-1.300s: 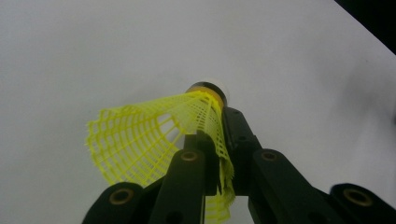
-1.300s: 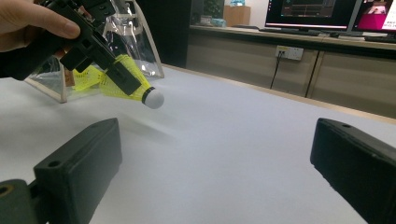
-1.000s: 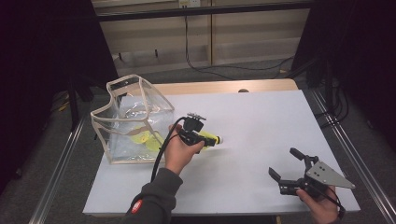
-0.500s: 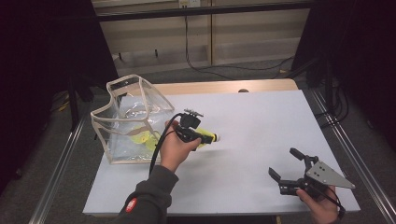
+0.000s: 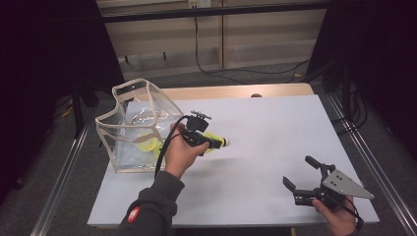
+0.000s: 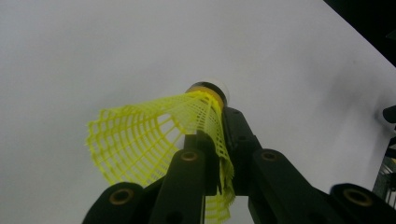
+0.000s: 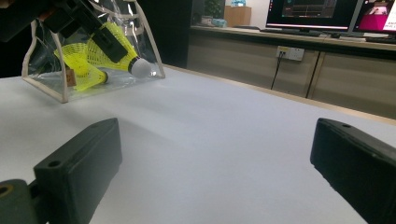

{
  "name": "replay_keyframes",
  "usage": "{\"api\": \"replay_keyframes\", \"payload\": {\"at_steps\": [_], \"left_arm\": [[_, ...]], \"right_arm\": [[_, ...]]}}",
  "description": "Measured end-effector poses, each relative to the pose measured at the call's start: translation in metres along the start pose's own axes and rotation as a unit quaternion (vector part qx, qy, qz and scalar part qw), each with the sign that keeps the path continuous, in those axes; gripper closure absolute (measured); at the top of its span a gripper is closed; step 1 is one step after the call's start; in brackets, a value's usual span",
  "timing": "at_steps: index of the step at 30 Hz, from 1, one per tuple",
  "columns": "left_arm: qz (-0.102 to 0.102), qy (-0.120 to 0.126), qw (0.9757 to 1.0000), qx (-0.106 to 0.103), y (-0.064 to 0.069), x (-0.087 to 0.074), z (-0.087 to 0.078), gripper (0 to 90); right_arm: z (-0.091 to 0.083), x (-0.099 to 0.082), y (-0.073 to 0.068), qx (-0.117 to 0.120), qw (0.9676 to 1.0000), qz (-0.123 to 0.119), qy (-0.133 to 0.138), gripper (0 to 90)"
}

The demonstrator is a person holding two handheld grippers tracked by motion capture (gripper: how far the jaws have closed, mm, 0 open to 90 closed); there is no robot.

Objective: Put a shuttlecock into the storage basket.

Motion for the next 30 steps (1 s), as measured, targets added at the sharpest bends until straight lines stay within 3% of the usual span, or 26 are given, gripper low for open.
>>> {"api": "replay_keyframes", "payload": {"at_steps": [30], "left_arm": [[0.0, 0.003, 1.0, 0.008, -0.003, 0.012, -0.038, 86.5]], "right_arm": [[0.0, 0.0, 0.0, 0.0, 1.0, 0.001, 0.0, 2.0]]}}
Point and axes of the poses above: each handheld gripper's, and its own axes: z roughly forward along the jaws, x roughly out of its top, y roughly to its right, the point moved 8 cm from there along z, roughly forward along the jaws, and after that the axes turned 12 degrees about -y, right-handed, at the moved point
